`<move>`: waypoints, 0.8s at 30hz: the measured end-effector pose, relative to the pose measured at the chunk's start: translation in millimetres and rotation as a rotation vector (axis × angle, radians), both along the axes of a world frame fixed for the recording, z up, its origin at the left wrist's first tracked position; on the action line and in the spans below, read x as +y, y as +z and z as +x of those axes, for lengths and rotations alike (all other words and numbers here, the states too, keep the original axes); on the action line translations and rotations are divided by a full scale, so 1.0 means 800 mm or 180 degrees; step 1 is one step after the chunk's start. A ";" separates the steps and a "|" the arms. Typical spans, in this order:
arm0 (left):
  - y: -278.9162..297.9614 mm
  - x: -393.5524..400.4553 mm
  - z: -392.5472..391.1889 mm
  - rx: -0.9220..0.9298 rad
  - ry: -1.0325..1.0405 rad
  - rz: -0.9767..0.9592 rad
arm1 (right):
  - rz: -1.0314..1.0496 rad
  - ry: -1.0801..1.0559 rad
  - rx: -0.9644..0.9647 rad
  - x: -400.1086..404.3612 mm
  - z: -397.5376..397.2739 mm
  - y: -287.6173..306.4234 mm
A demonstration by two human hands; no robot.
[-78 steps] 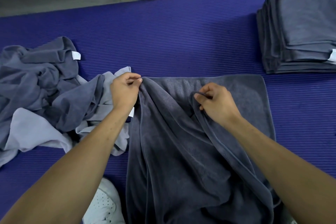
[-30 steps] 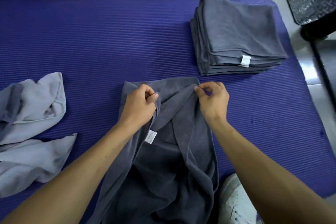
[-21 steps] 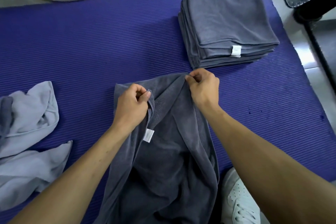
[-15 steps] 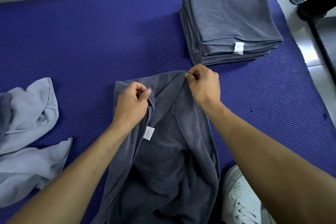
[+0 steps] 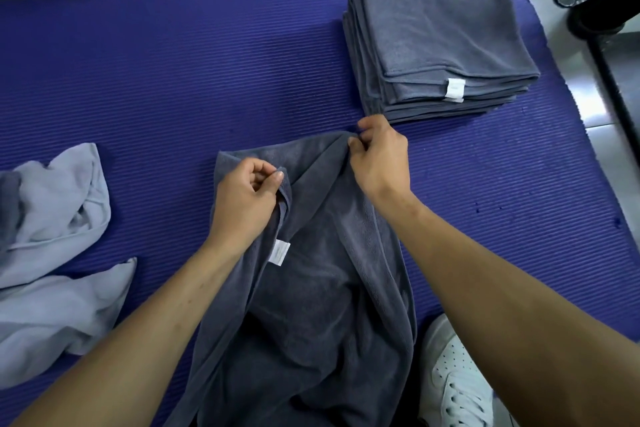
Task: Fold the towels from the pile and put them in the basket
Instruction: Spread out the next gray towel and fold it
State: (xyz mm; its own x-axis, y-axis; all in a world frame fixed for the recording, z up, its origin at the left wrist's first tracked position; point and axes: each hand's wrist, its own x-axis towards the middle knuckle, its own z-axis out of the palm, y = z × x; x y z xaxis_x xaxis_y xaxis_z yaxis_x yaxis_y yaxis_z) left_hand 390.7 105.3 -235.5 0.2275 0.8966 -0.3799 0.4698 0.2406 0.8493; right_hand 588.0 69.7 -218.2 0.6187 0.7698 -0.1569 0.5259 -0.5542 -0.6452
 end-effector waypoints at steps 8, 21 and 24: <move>0.069 0.005 -0.007 0.0492 0.0009 -0.1035 | -0.1380 0.1318 -0.0903 0.001 -0.029 0.090; 0.404 -0.041 -0.092 0.1492 -0.0573 0.0437 | -0.1182 0.1519 -0.0114 -0.082 -0.080 0.419; 0.439 -0.075 -0.112 0.0858 0.0098 0.1533 | -0.0086 0.1053 0.0159 -0.128 -0.089 0.461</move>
